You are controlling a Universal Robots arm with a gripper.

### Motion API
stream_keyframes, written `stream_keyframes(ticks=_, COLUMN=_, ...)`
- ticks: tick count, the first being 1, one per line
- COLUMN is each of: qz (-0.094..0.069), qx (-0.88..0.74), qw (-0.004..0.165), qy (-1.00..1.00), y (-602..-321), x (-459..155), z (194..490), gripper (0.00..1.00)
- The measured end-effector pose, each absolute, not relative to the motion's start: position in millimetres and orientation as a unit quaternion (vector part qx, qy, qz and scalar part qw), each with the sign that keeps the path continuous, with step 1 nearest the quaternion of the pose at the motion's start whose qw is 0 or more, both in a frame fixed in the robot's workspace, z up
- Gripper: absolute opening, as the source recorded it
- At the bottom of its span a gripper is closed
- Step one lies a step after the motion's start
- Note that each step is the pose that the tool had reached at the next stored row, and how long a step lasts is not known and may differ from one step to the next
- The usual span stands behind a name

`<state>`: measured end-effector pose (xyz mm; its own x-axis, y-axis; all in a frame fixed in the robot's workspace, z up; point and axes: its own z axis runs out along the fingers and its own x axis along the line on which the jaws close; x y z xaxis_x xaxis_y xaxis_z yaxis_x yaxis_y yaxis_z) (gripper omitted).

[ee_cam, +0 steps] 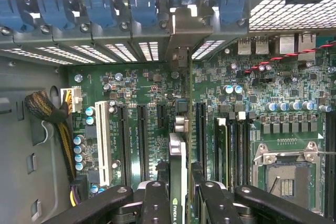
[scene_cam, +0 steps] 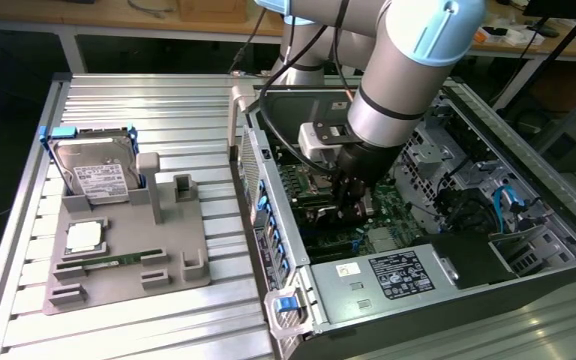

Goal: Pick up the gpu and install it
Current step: 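Insert the gpu into the slot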

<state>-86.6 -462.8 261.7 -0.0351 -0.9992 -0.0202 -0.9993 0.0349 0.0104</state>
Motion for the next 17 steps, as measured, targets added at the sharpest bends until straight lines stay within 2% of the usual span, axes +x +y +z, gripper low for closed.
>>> stream_keyframes(ticks=17, qz=0.011, qx=-0.695, qw=0.004, qy=0.719, y=-462.8, x=-86.6, z=265.1, gripper=0.27)
